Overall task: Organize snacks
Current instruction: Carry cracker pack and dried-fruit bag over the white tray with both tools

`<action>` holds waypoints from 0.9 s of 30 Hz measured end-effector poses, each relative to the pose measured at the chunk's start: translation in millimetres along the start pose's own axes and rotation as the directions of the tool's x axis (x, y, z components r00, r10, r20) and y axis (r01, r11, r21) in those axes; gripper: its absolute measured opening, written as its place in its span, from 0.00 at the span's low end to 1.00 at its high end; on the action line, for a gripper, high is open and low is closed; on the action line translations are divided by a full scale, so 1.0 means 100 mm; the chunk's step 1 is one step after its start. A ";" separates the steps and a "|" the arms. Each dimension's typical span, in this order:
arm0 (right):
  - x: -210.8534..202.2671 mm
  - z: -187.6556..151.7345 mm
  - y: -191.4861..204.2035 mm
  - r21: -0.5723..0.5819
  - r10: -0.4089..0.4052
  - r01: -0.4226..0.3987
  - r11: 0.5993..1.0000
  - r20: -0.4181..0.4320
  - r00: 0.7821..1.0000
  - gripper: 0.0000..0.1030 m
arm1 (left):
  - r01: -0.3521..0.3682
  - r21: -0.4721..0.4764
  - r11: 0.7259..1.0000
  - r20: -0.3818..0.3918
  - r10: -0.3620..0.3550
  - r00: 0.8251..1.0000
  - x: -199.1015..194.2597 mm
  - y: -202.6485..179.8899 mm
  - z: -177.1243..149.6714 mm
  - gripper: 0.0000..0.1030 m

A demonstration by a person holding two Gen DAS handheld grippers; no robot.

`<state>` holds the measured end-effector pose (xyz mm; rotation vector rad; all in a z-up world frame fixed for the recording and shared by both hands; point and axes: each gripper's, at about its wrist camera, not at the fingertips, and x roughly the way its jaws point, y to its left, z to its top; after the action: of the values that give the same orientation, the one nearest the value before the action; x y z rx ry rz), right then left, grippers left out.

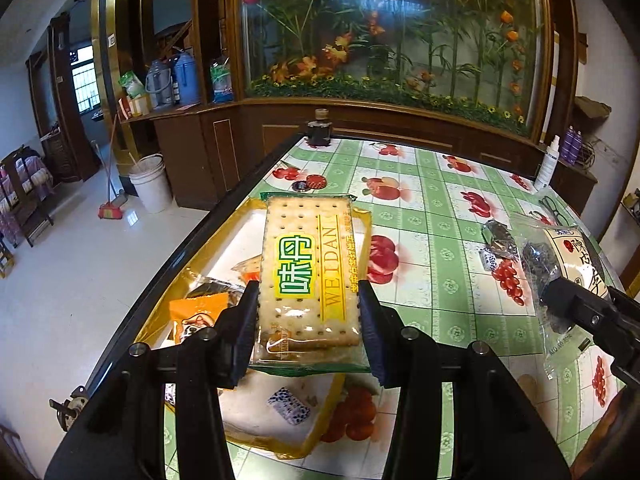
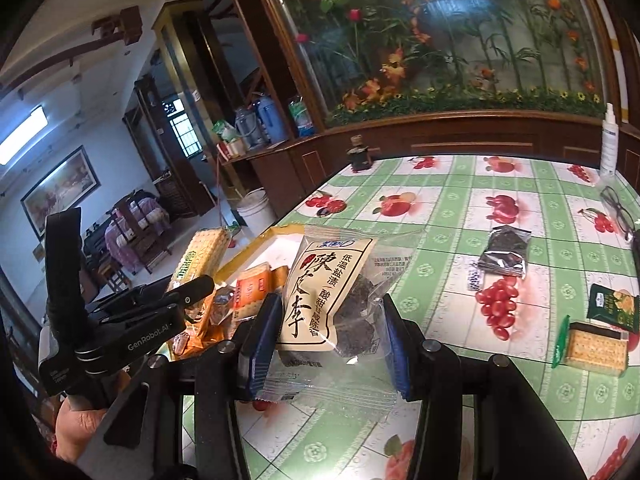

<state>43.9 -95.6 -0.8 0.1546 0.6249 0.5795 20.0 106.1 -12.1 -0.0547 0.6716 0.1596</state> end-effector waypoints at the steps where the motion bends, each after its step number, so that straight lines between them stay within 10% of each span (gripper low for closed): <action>1: 0.02 0.00 0.03 -0.004 0.005 -0.005 1.000 -0.004 1.000 0.48 | -0.002 -0.004 1.000 0.001 0.002 1.000 0.00 0.03 -0.01 0.44; 27: 0.62 0.01 0.65 -0.104 0.094 -0.104 0.989 -0.090 0.991 0.48 | -0.054 -0.099 0.994 -0.022 0.052 0.998 0.03 0.61 -0.18 0.44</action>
<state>55.3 -7.2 -12.3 0.0592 0.6693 0.7175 1.2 164.5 -28.5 -0.1349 0.6842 0.2437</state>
